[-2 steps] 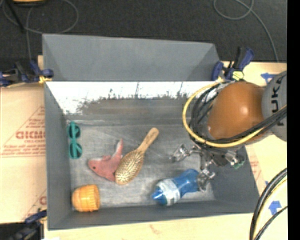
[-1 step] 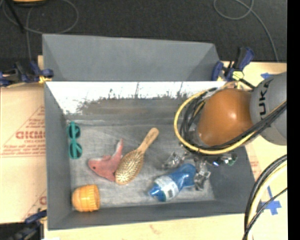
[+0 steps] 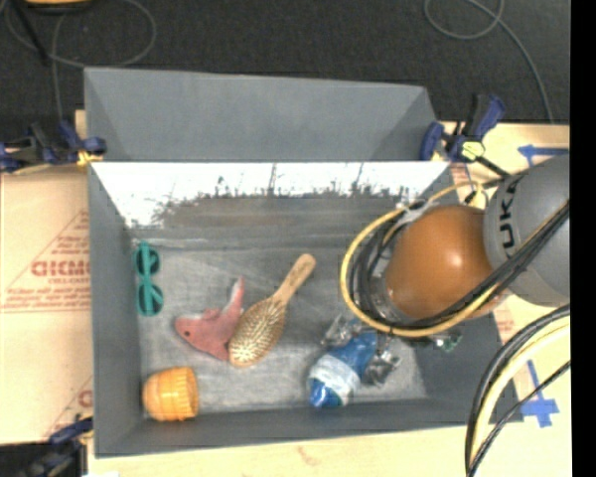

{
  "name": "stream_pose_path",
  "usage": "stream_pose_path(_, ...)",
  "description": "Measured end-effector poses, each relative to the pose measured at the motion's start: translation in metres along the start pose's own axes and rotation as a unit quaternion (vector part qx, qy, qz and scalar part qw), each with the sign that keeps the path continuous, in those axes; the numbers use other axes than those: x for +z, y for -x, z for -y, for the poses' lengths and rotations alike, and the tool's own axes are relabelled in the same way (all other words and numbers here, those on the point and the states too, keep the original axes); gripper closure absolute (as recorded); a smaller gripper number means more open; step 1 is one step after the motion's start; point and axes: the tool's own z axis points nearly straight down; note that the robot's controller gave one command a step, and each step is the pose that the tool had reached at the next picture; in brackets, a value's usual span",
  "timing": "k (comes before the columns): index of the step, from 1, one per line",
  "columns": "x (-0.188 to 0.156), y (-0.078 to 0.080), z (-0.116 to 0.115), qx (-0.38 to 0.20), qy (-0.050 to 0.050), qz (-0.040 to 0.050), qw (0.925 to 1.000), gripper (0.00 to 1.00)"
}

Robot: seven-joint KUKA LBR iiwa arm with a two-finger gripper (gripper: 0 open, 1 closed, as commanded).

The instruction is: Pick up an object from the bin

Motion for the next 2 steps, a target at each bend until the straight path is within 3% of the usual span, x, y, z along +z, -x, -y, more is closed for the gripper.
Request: stream_pose_path(2,-0.0023,0.0009,0.0014,0.000,0.003,-0.0022,1.0000,1.00)
